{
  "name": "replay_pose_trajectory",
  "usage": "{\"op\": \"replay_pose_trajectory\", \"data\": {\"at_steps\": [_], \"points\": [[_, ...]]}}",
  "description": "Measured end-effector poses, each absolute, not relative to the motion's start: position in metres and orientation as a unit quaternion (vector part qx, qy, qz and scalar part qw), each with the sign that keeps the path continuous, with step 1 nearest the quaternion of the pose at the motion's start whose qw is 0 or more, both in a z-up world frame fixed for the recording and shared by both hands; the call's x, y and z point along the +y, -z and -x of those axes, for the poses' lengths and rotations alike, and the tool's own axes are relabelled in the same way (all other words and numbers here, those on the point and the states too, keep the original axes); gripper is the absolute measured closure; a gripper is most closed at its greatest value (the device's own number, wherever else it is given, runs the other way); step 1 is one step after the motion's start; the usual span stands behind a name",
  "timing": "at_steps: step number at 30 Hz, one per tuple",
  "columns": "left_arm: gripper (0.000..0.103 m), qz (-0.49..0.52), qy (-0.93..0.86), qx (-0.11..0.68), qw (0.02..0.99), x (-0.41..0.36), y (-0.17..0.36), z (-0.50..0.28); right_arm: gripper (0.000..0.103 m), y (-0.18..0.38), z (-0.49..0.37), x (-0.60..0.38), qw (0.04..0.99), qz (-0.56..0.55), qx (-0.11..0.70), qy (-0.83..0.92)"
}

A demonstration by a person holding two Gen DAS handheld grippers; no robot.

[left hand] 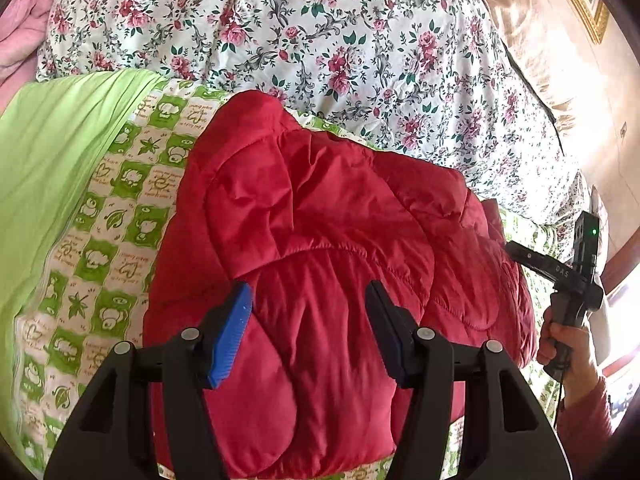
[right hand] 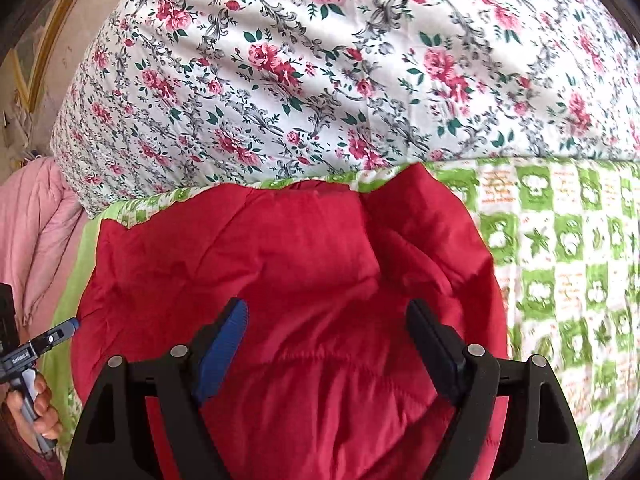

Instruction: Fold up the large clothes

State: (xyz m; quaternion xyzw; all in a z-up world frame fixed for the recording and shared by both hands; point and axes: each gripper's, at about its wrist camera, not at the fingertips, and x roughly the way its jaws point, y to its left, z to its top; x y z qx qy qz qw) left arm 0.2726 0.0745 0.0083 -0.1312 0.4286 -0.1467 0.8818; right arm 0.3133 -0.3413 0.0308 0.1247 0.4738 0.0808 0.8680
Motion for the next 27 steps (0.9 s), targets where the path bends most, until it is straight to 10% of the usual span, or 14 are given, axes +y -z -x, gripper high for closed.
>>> {"op": "replay_pose_trajectory", "data": {"at_steps": [27], "points": [[0.025,0.234,0.186,0.459,0.836,0.151,0.032,-0.259,0.012,-0.001,-0.250,-0.434,0.804,-0.263,0.524,-0.098]]}}
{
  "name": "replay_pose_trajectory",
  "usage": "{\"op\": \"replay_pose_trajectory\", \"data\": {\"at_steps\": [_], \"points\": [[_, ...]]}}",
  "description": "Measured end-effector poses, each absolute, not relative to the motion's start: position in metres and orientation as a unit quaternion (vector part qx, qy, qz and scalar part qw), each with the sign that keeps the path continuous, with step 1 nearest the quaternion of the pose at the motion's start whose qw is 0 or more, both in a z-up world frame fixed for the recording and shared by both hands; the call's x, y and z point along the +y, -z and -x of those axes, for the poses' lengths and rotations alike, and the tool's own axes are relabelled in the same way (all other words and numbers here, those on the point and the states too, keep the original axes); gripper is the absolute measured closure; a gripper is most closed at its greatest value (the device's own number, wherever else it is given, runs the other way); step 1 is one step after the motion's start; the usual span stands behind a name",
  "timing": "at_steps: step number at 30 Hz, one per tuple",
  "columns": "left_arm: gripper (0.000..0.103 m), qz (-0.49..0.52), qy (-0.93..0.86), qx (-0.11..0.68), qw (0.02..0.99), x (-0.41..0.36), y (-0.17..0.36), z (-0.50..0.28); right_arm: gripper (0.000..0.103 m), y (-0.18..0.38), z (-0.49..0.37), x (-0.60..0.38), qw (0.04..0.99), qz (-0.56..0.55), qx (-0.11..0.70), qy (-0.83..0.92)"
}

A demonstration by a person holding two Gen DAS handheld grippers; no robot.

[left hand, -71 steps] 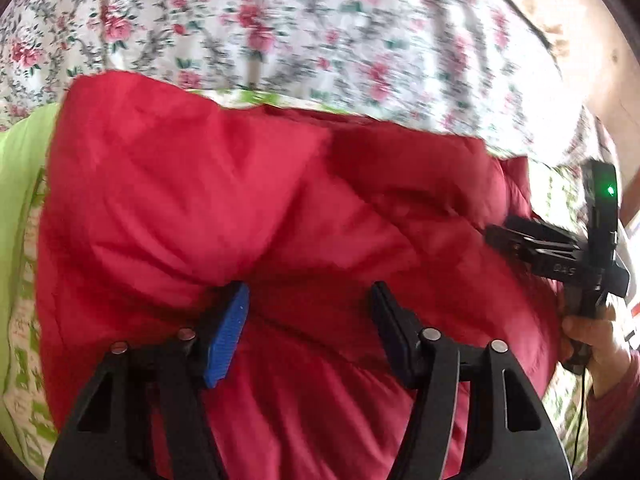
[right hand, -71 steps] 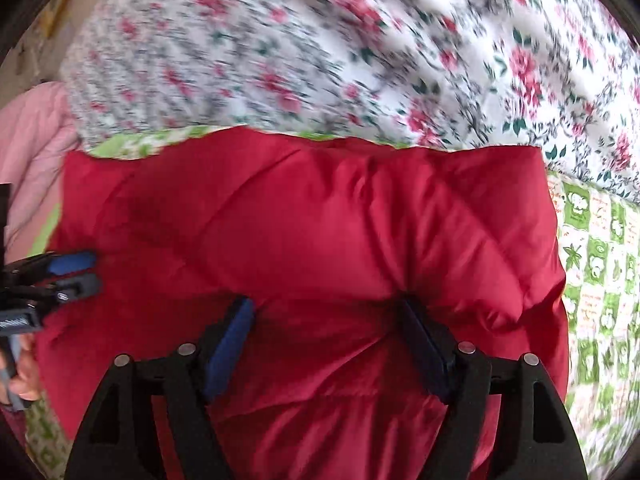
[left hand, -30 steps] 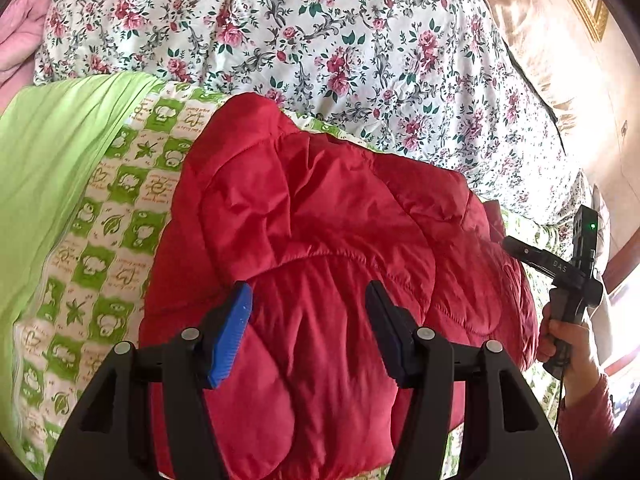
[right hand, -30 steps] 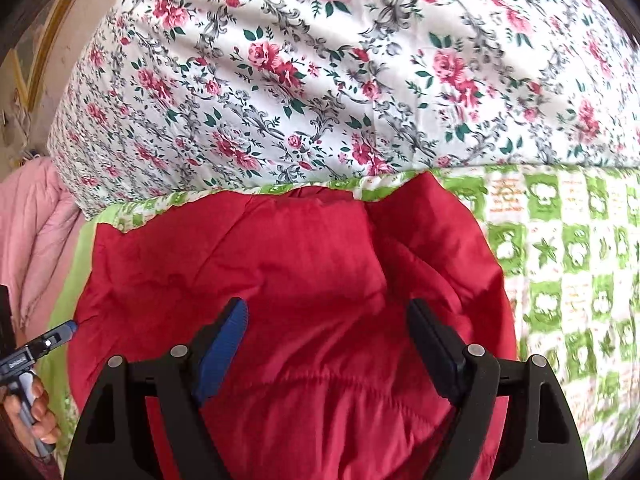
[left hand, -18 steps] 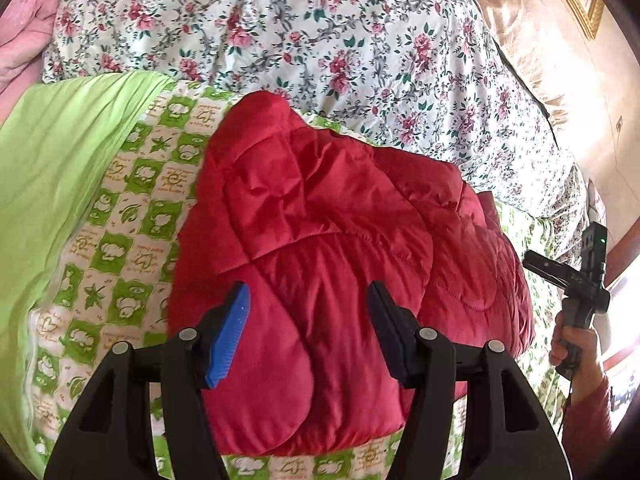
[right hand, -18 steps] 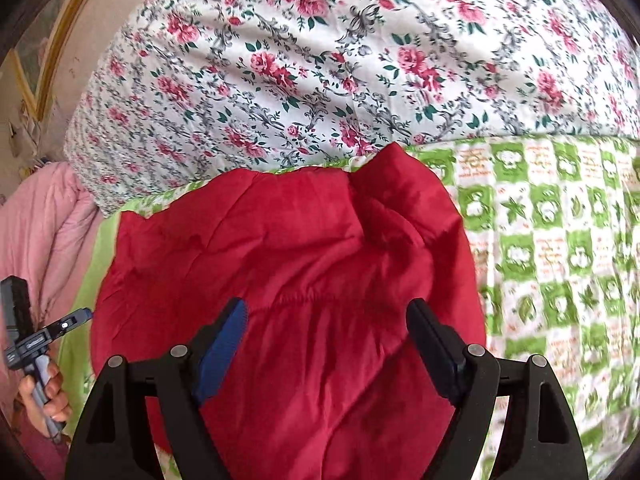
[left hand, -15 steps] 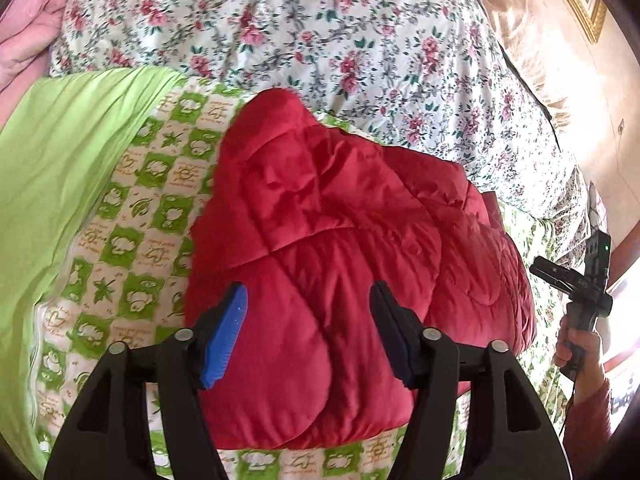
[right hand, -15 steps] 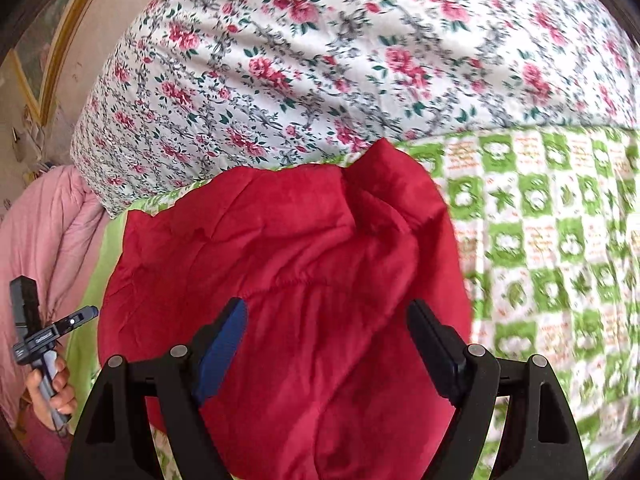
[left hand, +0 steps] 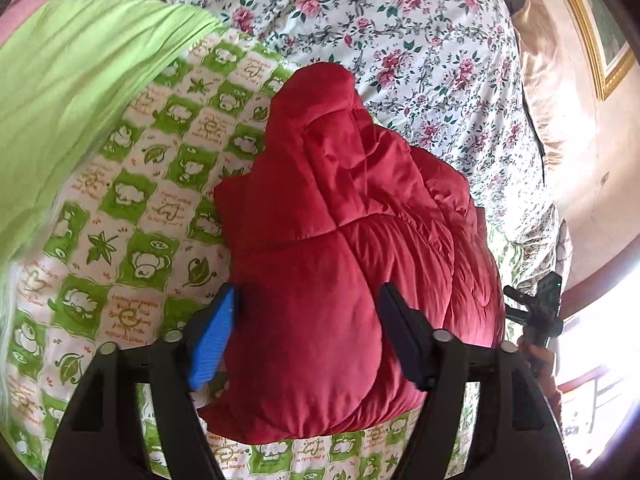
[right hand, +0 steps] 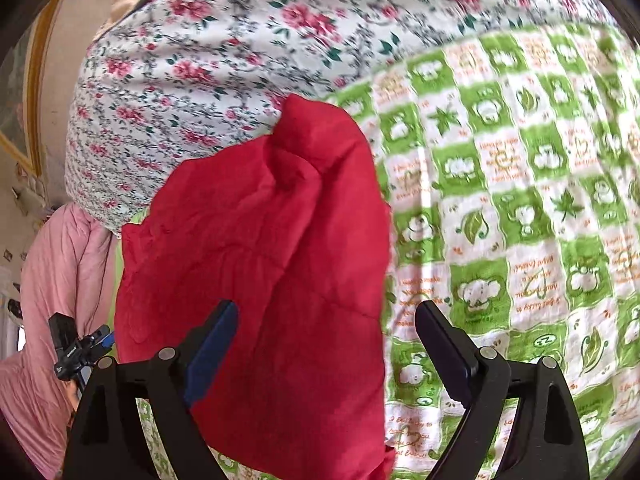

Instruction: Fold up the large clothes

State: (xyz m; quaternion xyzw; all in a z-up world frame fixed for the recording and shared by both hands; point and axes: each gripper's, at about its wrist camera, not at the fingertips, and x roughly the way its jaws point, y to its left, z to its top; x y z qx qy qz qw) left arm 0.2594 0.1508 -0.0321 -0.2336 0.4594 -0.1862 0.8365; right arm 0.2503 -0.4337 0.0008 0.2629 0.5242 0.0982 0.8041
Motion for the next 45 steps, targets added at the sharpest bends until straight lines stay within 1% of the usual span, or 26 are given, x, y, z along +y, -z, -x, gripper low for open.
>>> {"op": "replay_pose_trajectory", "data": {"at_steps": [3,5,10,11,12,13,15,18,21,22,24,25,27,28,29,30,31,32,35,38,42,45], "points": [[0.024,0.245,0.194,0.469,0.826,0.152,0.043,-0.265,0.011,0.006,-0.254,-0.434,0.795,-0.276,0.527,-0.114],[0.024,0.245,0.198,0.477,0.821,0.152,0.052,-0.270,0.008,0.011,-0.258,-0.433,0.789,-0.277,0.535,-0.120],[0.014,0.263,0.229,0.484,0.803,0.151,0.070,-0.284,0.007,0.027,-0.269,-0.430,0.772,-0.281,0.556,-0.128],[0.010,0.269,0.235,0.487,0.797,0.150,0.074,-0.288,0.006,0.030,-0.272,-0.428,0.768,-0.284,0.559,-0.130],[0.002,0.272,0.238,0.489,0.793,0.149,0.076,-0.291,0.003,0.034,-0.274,-0.428,0.764,-0.289,0.562,-0.135],[0.000,0.277,0.237,0.496,0.788,0.148,0.081,-0.296,0.003,0.038,-0.277,-0.427,0.759,-0.295,0.564,-0.141],[0.000,0.298,0.249,0.506,0.770,0.147,0.089,-0.304,0.000,0.043,-0.281,-0.425,0.752,-0.306,0.564,-0.154],[0.000,0.331,0.275,0.512,0.743,0.143,0.097,-0.313,0.000,0.047,-0.286,-0.421,0.746,-0.309,0.565,-0.168],[0.000,0.338,0.292,0.509,0.736,0.135,0.098,-0.314,0.000,0.050,-0.292,-0.413,0.735,-0.314,0.573,-0.182],[0.000,0.329,0.296,0.505,0.741,0.130,0.095,-0.314,0.002,0.051,-0.296,-0.408,0.732,-0.312,0.576,-0.187],[0.011,0.315,0.299,0.502,0.748,0.123,0.090,-0.315,0.006,0.053,-0.297,-0.401,0.726,-0.312,0.580,-0.198],[0.015,0.314,0.303,0.498,0.749,0.123,0.088,-0.314,0.014,0.054,-0.298,-0.398,0.722,-0.315,0.581,-0.205],[0.029,0.318,0.308,0.496,0.747,0.123,0.085,-0.314,0.020,0.053,-0.300,-0.395,0.721,-0.314,0.583,-0.204],[0.032,0.319,0.312,0.493,0.747,0.123,0.082,-0.312,0.027,0.052,-0.300,-0.393,0.721,-0.316,0.581,-0.207],[0.039,0.317,0.315,0.490,0.748,0.123,0.079,-0.310,0.035,0.049,-0.299,-0.393,0.720,-0.322,0.578,-0.210],[0.045,0.314,0.319,0.485,0.751,0.123,0.075,-0.307,0.040,0.047,-0.298,-0.392,0.720,-0.327,0.574,-0.213],[0.047,0.308,0.320,0.481,0.756,0.122,0.070,-0.305,0.048,0.043,-0.295,-0.391,0.721,-0.328,0.571,-0.216],[0.050,0.303,0.322,0.477,0.760,0.121,0.065,-0.302,0.053,0.039,-0.293,-0.389,0.724,-0.327,0.568,-0.216],[0.055,0.294,0.329,0.464,0.768,0.121,0.048,-0.291,0.060,0.027,-0.287,-0.387,0.730,-0.329,0.558,-0.215],[0.057,0.279,0.334,0.451,0.779,0.120,0.027,-0.273,0.063,0.009,-0.277,-0.381,0.739,-0.327,0.546,-0.219],[0.057,0.258,0.339,0.440,0.791,0.130,0.007,-0.240,0.065,-0.022,-0.254,-0.357,0.749,-0.315,0.532,-0.240],[0.057,0.258,0.334,0.434,0.796,0.151,-0.003,-0.208,0.065,-0.037,-0.234,-0.337,0.751,-0.305,0.528,-0.254]]}}
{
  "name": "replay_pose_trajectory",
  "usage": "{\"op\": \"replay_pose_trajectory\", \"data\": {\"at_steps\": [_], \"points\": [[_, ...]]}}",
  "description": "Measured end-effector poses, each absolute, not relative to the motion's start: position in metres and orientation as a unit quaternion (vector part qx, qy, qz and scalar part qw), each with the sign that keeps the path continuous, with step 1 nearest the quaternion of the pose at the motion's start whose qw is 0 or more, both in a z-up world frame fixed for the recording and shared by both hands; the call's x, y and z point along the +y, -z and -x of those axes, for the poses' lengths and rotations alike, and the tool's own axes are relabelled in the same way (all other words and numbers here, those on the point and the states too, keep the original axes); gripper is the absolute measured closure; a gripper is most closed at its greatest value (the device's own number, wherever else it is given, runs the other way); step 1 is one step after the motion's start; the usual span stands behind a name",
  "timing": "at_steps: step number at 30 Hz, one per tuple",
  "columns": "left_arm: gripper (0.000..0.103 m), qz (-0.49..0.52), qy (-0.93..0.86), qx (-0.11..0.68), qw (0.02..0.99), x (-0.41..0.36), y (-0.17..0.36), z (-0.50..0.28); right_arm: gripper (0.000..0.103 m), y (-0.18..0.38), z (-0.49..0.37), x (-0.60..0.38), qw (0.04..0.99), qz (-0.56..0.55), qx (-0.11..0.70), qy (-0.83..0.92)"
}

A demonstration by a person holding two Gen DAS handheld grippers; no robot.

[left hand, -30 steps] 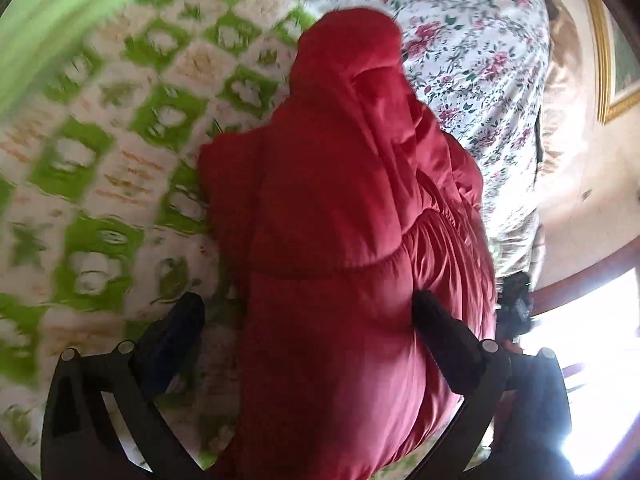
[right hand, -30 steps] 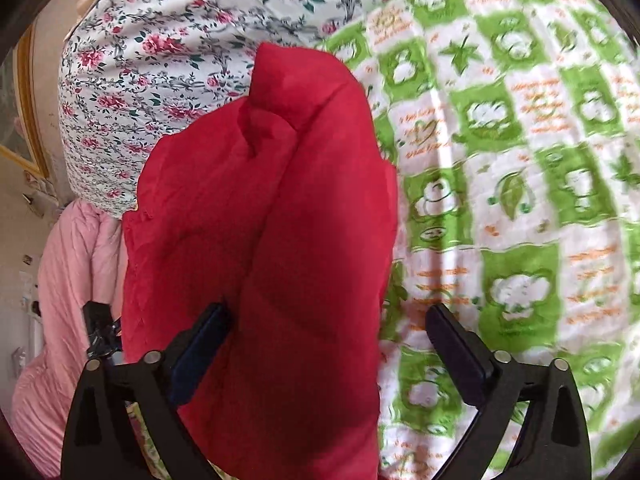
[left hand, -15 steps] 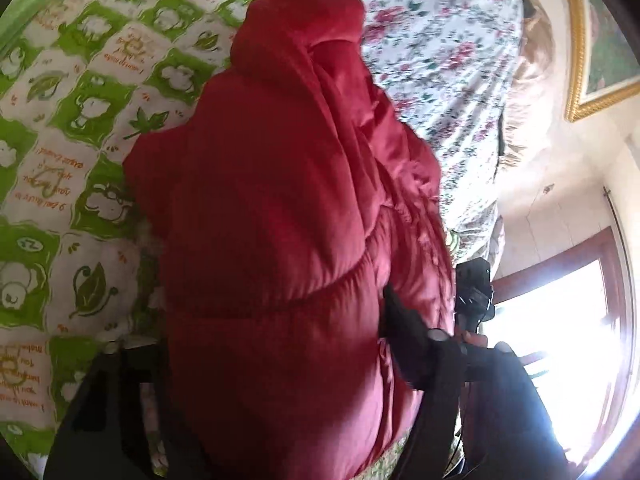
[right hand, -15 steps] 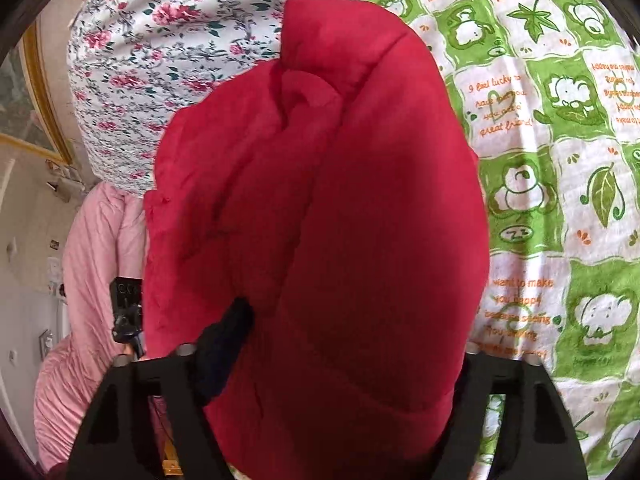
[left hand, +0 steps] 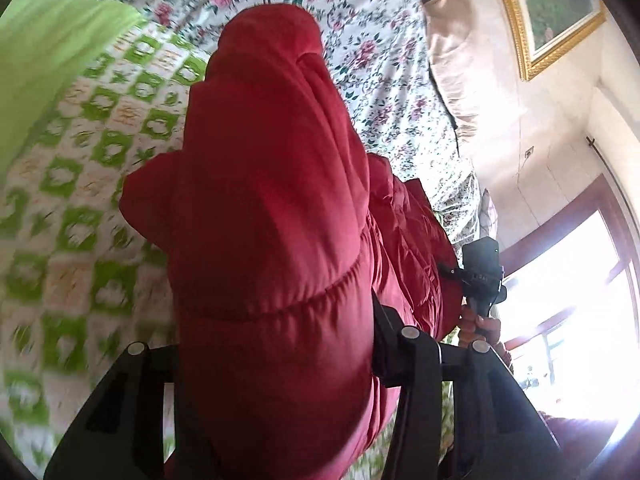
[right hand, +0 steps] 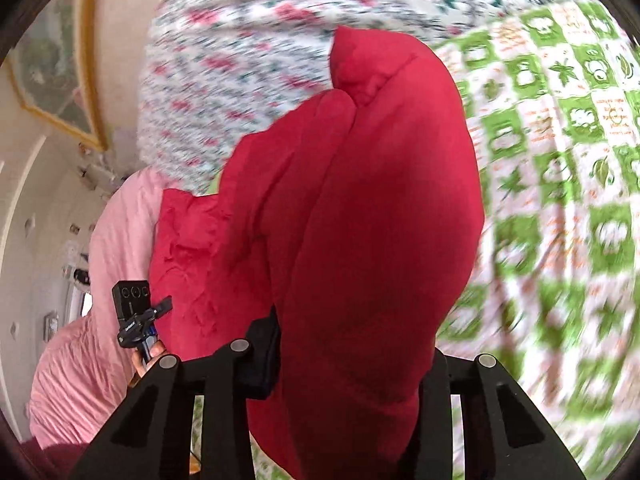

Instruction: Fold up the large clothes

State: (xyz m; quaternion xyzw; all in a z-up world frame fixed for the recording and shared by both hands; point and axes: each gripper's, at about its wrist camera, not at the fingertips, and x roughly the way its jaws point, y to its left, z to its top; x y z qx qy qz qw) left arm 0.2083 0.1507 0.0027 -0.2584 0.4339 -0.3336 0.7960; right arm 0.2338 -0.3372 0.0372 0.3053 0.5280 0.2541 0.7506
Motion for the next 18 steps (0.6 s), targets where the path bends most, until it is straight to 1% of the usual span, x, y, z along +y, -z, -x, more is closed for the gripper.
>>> {"op": "replay_pose_trajectory", "data": {"at_steps": [4,8,13,15,18], "points": [[0.057,0.275,0.321,0.424,0.801,0.184,-0.004,-0.168,0.066,-0.043,-0.197,-0.309,0.744,-0.309,0.523,-0.277],[0.057,0.286,0.309,0.418,0.805,0.210,0.004,-0.132,0.065,-0.031,-0.169,-0.294,0.730,-0.333,0.520,-0.293],[0.057,0.312,0.277,0.436,0.798,0.221,0.042,-0.127,0.064,0.003,-0.163,-0.293,0.720,-0.342,0.548,-0.252],[0.056,0.321,0.267,0.441,0.794,0.226,0.057,-0.127,0.060,0.012,-0.165,-0.296,0.722,-0.335,0.558,-0.234],[0.050,0.338,0.250,0.449,0.789,0.230,0.077,-0.134,0.057,0.022,-0.170,-0.296,0.723,-0.339,0.561,-0.218]]}}
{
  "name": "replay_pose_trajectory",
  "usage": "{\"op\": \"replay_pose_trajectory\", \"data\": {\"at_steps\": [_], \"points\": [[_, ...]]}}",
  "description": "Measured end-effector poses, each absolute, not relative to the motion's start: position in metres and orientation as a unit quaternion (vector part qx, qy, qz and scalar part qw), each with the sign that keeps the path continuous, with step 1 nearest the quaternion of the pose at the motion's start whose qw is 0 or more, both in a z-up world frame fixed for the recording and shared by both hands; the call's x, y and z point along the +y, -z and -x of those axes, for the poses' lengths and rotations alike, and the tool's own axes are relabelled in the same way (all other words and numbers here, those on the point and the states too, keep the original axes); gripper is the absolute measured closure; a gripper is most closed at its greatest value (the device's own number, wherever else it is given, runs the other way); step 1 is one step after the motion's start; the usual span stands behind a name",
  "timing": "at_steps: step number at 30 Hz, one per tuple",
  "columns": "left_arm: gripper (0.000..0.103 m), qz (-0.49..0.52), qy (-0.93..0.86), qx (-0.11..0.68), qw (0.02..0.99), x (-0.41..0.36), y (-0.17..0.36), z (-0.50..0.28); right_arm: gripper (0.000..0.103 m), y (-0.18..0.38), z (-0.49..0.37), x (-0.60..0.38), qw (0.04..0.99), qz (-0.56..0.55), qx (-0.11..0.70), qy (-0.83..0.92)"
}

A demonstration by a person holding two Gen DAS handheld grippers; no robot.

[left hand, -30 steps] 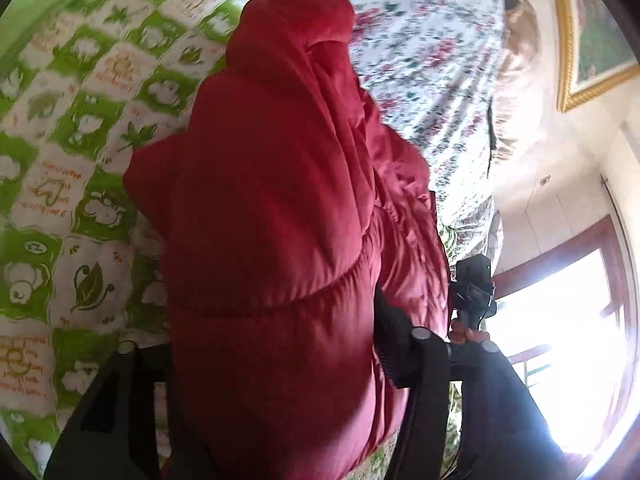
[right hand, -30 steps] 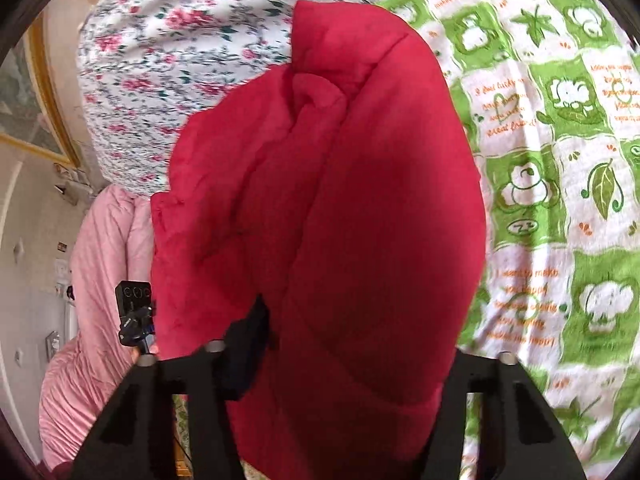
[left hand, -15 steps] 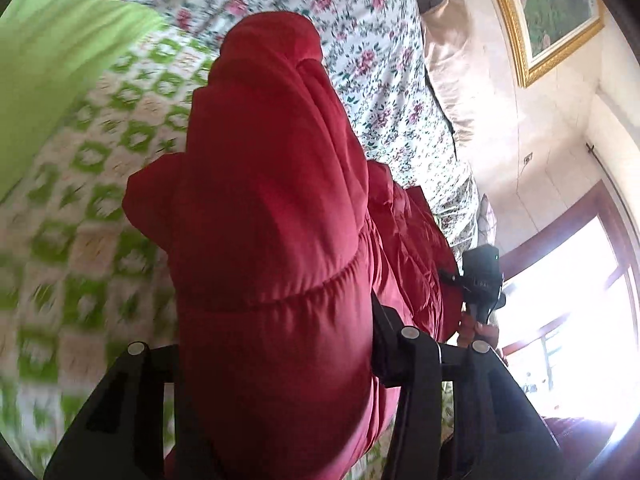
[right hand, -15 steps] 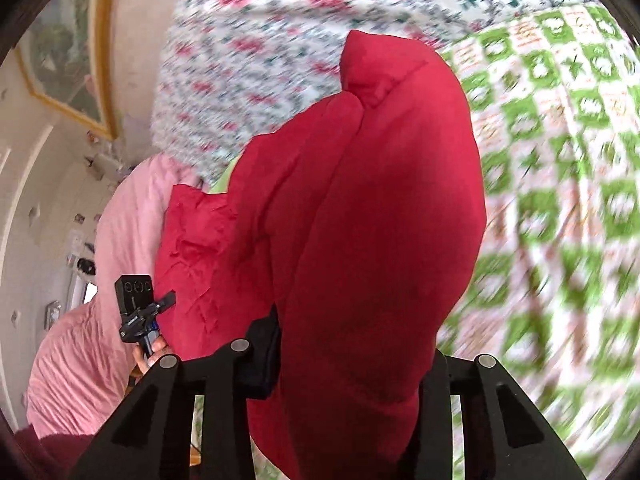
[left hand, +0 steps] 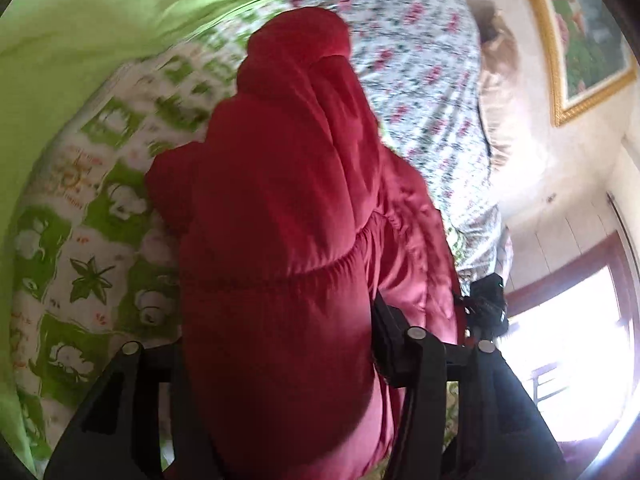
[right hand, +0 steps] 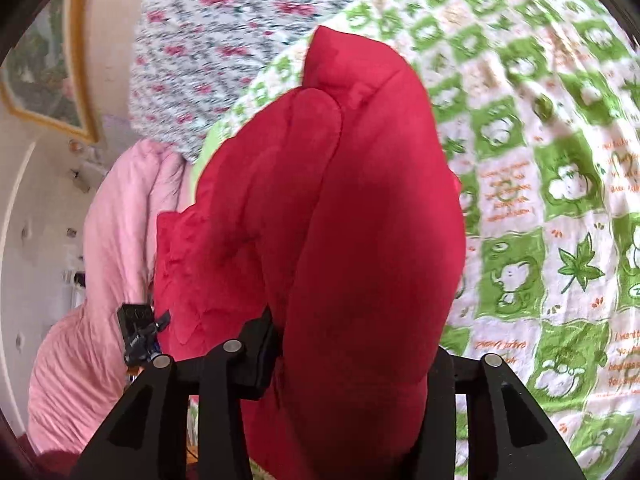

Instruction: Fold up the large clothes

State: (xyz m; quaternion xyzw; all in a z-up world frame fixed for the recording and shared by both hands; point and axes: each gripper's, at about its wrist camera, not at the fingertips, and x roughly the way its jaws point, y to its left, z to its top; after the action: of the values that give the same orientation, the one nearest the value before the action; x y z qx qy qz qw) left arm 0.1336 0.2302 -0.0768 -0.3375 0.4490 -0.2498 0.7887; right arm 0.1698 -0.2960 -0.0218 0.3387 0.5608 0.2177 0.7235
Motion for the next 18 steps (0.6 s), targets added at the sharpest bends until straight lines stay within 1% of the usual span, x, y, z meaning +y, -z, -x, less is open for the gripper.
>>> {"op": "replay_pose_trajectory", "data": {"at_steps": [4,9,11,16,18], "points": [[0.047,0.331,0.244,0.450,0.793,0.228,0.084,-0.135,0.053,0.032,-0.172,-0.296,0.728,-0.337,0.562,-0.203],[0.042,0.339,0.234,0.452,0.791,0.226,0.092,-0.138,0.046,0.043,-0.172,-0.296,0.727,-0.346,0.559,-0.197],[0.040,0.337,0.230,0.453,0.792,0.234,0.094,-0.128,0.044,0.045,-0.168,-0.300,0.728,-0.348,0.559,-0.193],[0.031,0.325,0.197,0.443,0.812,0.236,0.077,-0.114,0.034,0.036,-0.163,-0.295,0.742,-0.325,0.559,-0.176],[0.030,0.319,0.183,0.442,0.818,0.239,0.070,-0.107,0.025,0.035,-0.163,-0.294,0.748,-0.316,0.560,-0.164]]}}
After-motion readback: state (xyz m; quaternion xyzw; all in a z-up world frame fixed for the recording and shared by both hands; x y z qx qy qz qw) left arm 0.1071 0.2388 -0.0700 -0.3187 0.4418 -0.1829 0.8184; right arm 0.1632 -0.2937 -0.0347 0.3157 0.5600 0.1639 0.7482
